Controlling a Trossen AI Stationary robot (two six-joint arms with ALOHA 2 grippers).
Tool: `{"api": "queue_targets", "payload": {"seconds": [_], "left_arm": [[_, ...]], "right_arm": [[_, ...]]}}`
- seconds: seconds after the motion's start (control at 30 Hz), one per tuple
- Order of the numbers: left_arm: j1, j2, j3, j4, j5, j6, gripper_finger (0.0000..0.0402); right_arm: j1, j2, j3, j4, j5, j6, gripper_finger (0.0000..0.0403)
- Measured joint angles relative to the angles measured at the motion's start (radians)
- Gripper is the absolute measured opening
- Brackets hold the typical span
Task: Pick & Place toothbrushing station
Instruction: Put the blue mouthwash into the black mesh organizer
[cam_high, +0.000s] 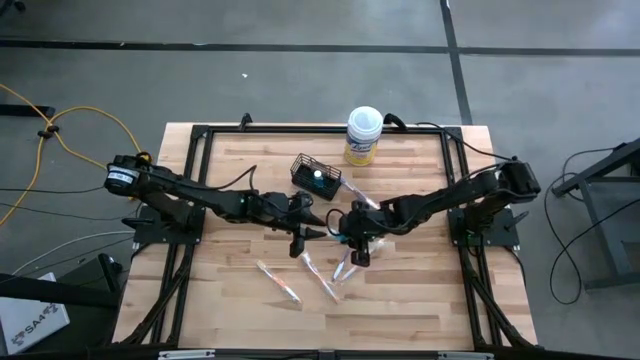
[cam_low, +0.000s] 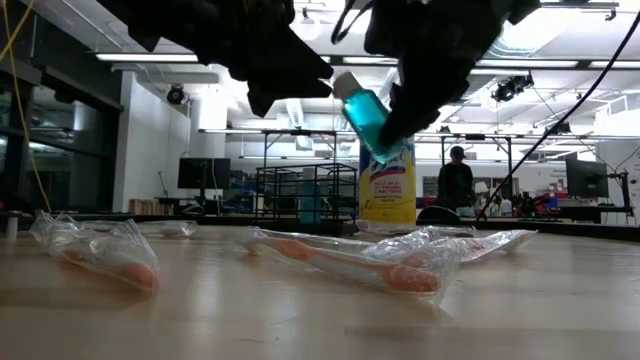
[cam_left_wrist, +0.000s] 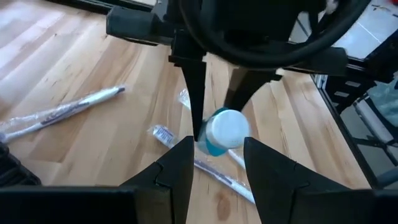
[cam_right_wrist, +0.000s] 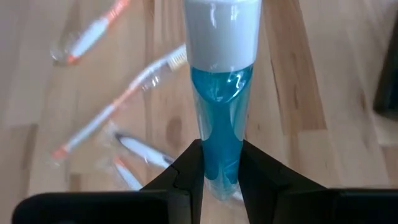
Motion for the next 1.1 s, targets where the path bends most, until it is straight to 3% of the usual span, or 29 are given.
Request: {"api": "queue_targets", "payload": {"seconds": [1.1], "left_arm": [[0.0,-0.001,0.0,0.039,0.001,0.046,0.0136]], "right_arm": [[0.0,0.004,0.001,0.117,0.042,-0.026,0.0074]]}}
